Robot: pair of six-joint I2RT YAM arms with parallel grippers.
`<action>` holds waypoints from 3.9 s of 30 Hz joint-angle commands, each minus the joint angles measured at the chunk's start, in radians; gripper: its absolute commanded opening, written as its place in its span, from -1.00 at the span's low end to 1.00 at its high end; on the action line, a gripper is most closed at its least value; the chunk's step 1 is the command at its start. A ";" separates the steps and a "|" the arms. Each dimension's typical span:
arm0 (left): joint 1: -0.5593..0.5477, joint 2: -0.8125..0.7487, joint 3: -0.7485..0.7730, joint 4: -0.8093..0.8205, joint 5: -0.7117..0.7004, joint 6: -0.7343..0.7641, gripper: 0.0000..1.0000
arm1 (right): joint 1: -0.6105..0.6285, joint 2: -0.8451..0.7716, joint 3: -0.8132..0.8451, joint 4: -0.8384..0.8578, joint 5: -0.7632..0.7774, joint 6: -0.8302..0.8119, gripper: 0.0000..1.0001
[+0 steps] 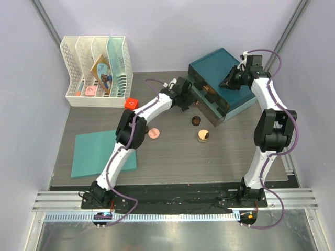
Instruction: Organize the makeup
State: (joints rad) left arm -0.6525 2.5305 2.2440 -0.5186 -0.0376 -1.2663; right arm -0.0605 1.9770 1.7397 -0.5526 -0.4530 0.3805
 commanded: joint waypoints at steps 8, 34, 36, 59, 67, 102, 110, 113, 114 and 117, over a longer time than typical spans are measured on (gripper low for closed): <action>0.063 -0.243 -0.359 -0.098 -0.105 0.120 0.11 | 0.013 0.134 -0.082 -0.291 0.099 -0.049 -0.73; 0.071 -0.613 -0.463 -0.102 -0.145 0.456 0.65 | 0.014 0.121 -0.114 -0.282 0.103 -0.048 -0.73; 0.073 -0.638 -0.445 -0.188 -0.180 0.507 0.67 | 0.014 0.123 -0.112 -0.282 0.103 -0.048 -0.73; 0.174 -0.763 -0.791 -0.379 -0.242 0.547 0.81 | 0.033 0.129 -0.135 -0.274 0.102 -0.046 -0.73; 0.174 -0.655 -0.767 -0.336 -0.186 0.556 0.70 | 0.033 0.125 -0.137 -0.273 0.102 -0.048 -0.73; 0.191 -0.495 -0.678 -0.357 -0.165 0.610 -1.00 | 0.033 0.149 -0.111 -0.293 0.112 -0.058 -0.73; 0.189 -0.510 -0.446 -0.379 -0.059 0.587 -1.00 | 0.033 0.149 -0.117 -0.291 0.111 -0.060 -0.73; 0.182 -0.490 -0.339 -0.371 -0.007 0.570 -1.00 | 0.033 0.149 -0.118 -0.290 0.109 -0.060 -0.73; 0.180 -0.486 -0.295 -0.364 0.005 0.558 -1.00 | 0.033 0.148 -0.118 -0.291 0.109 -0.058 -0.73; 0.163 -0.451 -0.201 -0.339 0.033 0.515 -1.00 | 0.033 0.149 -0.121 -0.287 0.109 -0.058 -0.73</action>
State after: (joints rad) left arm -0.4725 2.0712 1.9259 -0.8898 -0.0757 -0.6949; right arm -0.0326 1.9923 1.7229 -0.5449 -0.5266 0.3962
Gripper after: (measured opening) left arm 0.466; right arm 0.132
